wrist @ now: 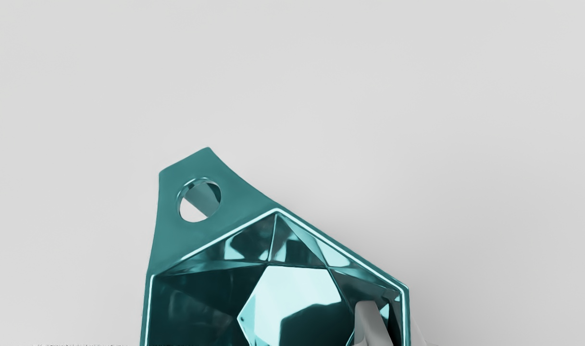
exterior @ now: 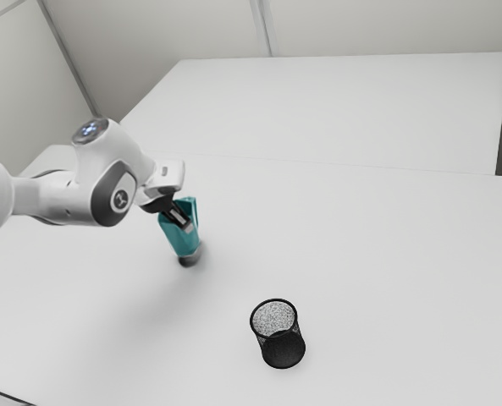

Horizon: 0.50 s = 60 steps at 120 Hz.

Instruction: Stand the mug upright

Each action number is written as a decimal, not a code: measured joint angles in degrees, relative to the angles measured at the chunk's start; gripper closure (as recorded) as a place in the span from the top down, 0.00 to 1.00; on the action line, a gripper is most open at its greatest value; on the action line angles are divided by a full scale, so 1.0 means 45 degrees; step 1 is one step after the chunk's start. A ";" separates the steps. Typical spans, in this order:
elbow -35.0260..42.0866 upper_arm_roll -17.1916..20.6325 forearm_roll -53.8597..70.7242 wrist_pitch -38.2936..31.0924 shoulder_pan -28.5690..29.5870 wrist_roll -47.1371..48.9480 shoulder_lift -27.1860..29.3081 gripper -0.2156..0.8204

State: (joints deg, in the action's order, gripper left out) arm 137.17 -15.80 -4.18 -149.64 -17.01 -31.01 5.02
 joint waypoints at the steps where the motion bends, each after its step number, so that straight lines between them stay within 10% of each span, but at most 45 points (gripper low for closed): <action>1: 0.0002 0.0000 0.0000 -0.0001 -0.0006 0.0038 -0.0011 0.03; 60: 0.0013 0.0024 0.0025 -0.0017 -0.0477 0.1567 -0.0453 0.03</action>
State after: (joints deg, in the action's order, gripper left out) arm 137.22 -15.69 -4.07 -149.72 -19.16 -23.96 2.98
